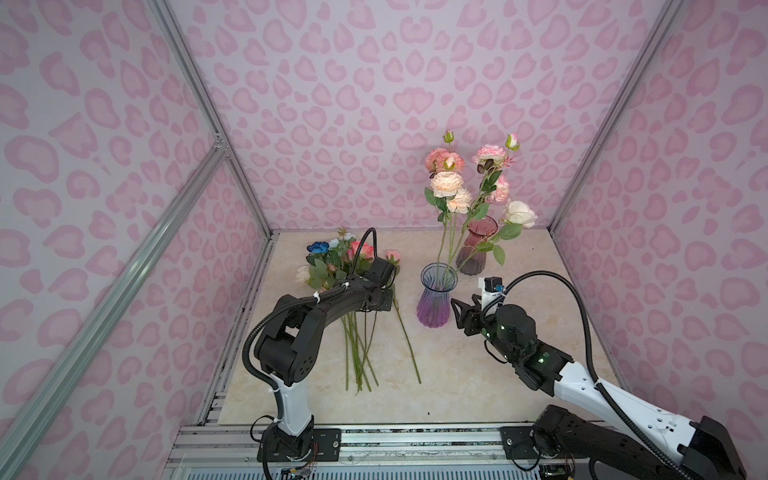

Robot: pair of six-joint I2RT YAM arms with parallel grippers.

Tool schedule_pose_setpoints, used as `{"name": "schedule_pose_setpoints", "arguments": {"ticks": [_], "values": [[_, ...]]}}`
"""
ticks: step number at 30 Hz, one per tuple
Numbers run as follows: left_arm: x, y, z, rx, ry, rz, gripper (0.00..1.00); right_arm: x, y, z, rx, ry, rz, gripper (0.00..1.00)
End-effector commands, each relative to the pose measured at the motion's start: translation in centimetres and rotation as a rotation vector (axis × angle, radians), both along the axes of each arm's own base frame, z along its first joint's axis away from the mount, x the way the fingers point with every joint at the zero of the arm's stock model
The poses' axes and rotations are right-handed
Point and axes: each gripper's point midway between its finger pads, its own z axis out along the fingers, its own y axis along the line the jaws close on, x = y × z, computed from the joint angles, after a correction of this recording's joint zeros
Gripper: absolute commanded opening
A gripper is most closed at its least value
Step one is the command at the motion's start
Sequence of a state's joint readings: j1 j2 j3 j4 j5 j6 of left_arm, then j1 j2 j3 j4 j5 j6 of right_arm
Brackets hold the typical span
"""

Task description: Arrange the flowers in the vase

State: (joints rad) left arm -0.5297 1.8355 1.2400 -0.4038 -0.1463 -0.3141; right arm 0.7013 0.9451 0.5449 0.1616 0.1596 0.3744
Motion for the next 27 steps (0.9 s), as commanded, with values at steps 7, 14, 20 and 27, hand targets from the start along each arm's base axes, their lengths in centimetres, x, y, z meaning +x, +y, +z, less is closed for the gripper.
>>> {"name": "schedule_pose_setpoints", "arguments": {"ticks": [7, 14, 20, 27], "values": [[0.1, 0.0, 8.6, -0.117, -0.174, 0.033, 0.03, -0.5, 0.3, 1.5, 0.029, -0.011, 0.034, 0.69], [-1.4, 0.6, 18.0, -0.287, -0.4, 0.032, 0.03, -1.7, -1.0, 3.9, 0.06, -0.076, 0.019, 0.69], [-3.5, 2.1, 28.2, -0.446, -0.723, 0.02, 0.03, -2.0, -1.5, 3.3, 0.051, -0.058, 0.008, 0.69], [-8.2, 1.3, 38.7, -0.679, -1.136, -0.162, 0.03, -2.8, -1.2, 4.2, 0.101, -0.095, 0.049, 0.7]]}}
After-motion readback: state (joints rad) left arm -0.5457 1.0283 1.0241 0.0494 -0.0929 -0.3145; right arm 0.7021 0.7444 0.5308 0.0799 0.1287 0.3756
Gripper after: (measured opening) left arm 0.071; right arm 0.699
